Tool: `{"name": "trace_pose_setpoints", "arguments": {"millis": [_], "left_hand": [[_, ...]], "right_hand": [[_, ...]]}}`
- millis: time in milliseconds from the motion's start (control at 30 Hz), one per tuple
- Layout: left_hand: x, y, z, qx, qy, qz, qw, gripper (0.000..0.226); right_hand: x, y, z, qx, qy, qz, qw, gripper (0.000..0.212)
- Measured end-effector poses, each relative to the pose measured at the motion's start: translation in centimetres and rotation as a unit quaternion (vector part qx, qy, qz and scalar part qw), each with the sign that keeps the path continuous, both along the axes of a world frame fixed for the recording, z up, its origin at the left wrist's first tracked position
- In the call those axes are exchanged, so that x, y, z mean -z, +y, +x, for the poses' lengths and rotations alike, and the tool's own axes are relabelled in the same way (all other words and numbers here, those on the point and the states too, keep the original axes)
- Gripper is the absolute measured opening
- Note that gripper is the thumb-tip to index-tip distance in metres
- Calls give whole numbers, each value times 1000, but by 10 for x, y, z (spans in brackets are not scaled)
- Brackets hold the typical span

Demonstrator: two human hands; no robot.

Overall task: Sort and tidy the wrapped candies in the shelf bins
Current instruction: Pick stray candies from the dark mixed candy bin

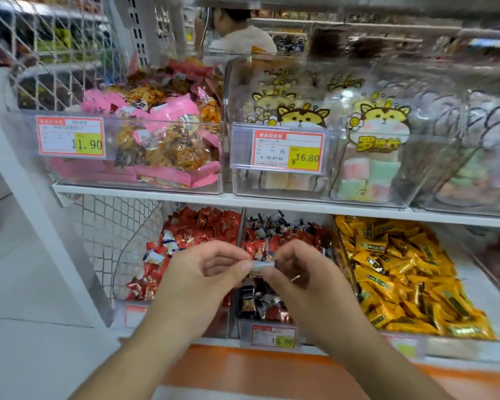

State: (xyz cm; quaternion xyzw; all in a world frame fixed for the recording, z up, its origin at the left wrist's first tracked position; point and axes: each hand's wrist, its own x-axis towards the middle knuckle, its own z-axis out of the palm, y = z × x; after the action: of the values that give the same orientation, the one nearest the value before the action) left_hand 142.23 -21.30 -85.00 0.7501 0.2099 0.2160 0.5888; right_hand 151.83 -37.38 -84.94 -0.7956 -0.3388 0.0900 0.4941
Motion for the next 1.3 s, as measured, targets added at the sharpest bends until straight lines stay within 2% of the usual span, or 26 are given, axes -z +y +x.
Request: {"name": "trace_pose_setpoints", "arguments": {"millis": [167,267,367,467,567,767,867,1000,1067,1167,1300], "left_hand": [[3,14,-4,-59,0,51,997,17],[7,34,-11,-94,19,96,991,23],[12,56,-19,-120,45,158,979,24],[13,77,-29,-150,73,261,951,21],[18,98,-37,-155,73,322,931,29],[35,124,-47,-151,98,290,940,48],[37,127,-48,-166,100,257,947,50],[36,128,-48,-178,92,239,950,46],[36,131,-47,-180,85,229,953,45],[38,134,-46,-181,75,216,957,44],[39,134,-49,-185,73,218,955,45]], "right_hand": [[13,1,26,83,-31,-63,994,10],[24,2,37,131,-85,-155,976,29],[28,3,31,118,-105,-163,974,25],[29,8,19,93,-132,-145,976,25],[20,25,-2,50,-166,-128,977,26],[9,104,-28,-56,-206,-137,967,34],[13,151,-16,-77,-204,-197,956,40],[24,192,3,-88,-193,-294,932,33],[31,199,7,-94,-190,-316,925,40],[42,199,10,-82,-177,-308,931,44],[47,195,9,-52,-158,-256,952,30]]}}
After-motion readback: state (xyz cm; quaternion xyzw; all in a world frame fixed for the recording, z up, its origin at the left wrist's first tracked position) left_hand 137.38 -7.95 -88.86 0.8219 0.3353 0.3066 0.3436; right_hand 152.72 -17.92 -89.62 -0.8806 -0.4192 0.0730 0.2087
